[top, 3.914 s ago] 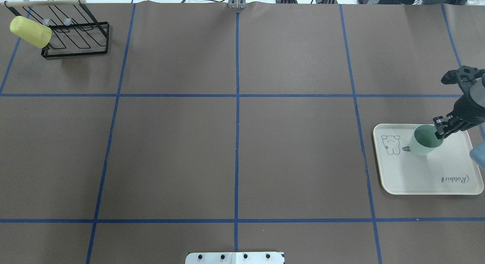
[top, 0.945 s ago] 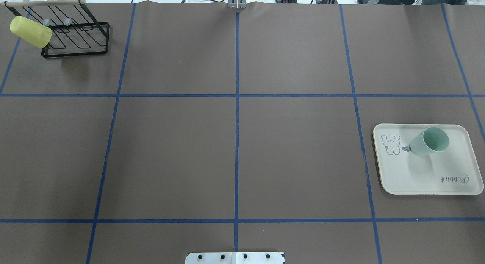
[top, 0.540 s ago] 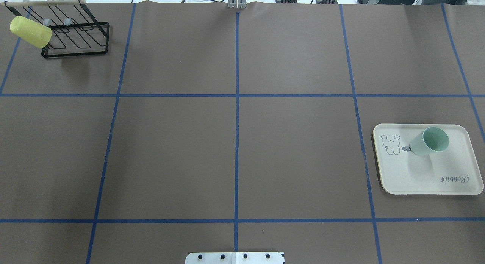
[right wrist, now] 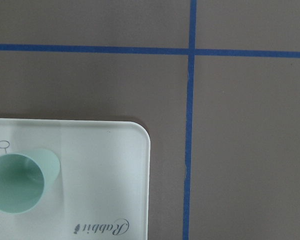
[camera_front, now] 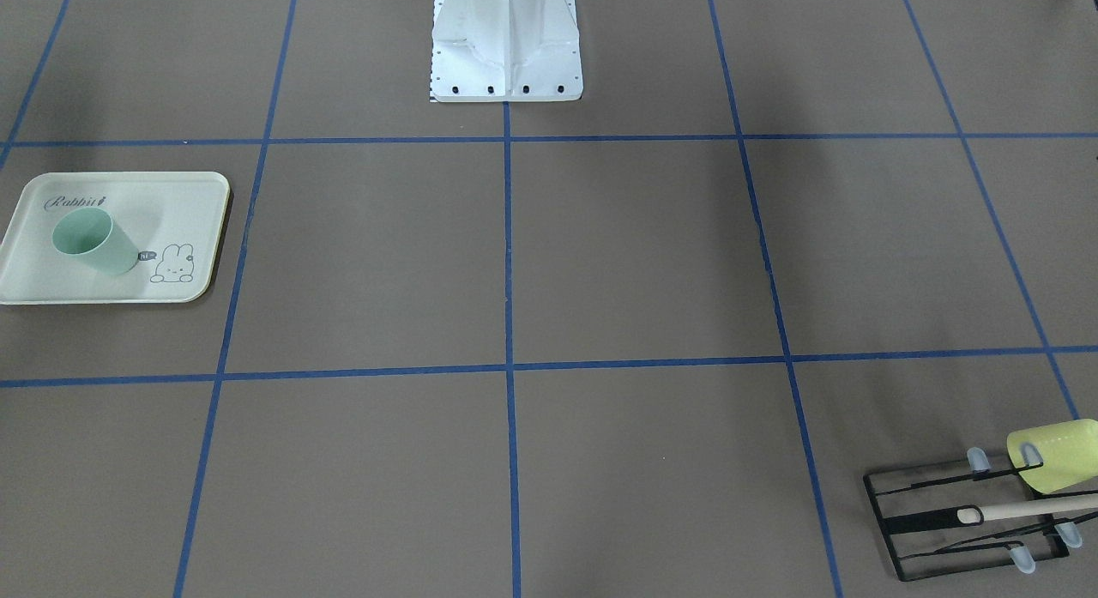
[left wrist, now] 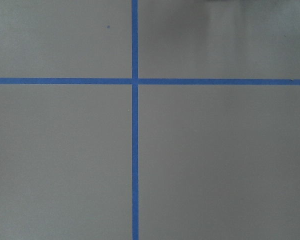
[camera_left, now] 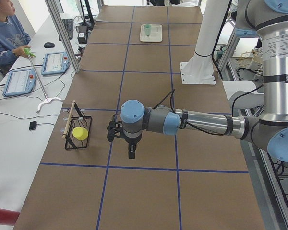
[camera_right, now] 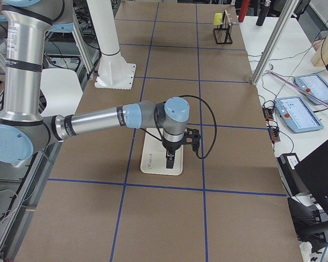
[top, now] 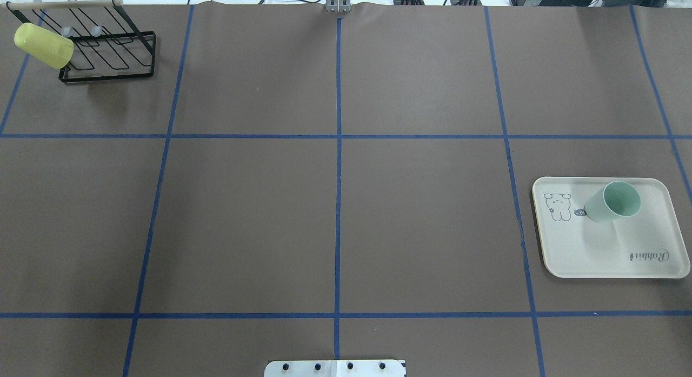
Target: Left arm grabs green cup and hands to right arm on tray
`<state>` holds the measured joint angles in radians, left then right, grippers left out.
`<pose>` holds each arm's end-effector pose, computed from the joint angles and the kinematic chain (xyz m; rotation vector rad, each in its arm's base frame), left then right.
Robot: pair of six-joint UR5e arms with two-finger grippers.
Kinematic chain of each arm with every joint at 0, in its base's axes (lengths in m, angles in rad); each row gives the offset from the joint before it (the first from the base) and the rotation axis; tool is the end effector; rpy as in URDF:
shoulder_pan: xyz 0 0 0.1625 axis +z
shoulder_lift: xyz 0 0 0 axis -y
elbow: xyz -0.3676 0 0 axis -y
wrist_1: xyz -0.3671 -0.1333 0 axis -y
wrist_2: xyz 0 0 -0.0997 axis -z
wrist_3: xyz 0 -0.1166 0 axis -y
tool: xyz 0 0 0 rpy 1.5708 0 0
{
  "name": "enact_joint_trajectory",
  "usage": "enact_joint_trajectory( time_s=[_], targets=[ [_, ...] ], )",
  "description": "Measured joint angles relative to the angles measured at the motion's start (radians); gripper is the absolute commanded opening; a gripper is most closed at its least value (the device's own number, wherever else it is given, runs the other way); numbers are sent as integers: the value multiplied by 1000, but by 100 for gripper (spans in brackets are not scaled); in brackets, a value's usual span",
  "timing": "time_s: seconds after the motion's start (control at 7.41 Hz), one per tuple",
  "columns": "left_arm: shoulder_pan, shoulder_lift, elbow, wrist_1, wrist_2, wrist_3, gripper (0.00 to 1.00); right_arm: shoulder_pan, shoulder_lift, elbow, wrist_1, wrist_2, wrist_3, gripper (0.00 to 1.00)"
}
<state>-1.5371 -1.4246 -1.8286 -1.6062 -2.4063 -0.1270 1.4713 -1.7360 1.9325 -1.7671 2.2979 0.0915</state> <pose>-0.0326 -0.4227 0.5481 0.0710 0.8423 -0.0263 0.0159 -0.4029 0.5405 -0.0691 -0.7238 -0.0077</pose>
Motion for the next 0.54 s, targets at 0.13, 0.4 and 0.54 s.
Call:
enact_joint_trajectory(
  time_s=[0.13, 0.4, 0.54],
  targets=[
    [0, 2, 0, 0, 7, -2, 100, 1, -4, -10, 0, 6, -4, 100],
    [0, 8, 4, 0, 13, -4, 100, 7, -6, -24, -1, 13, -7, 100],
    [1, 7, 7, 0, 12, -4, 100, 9, -6, -31, -1, 10, -7, 100]
  ],
)
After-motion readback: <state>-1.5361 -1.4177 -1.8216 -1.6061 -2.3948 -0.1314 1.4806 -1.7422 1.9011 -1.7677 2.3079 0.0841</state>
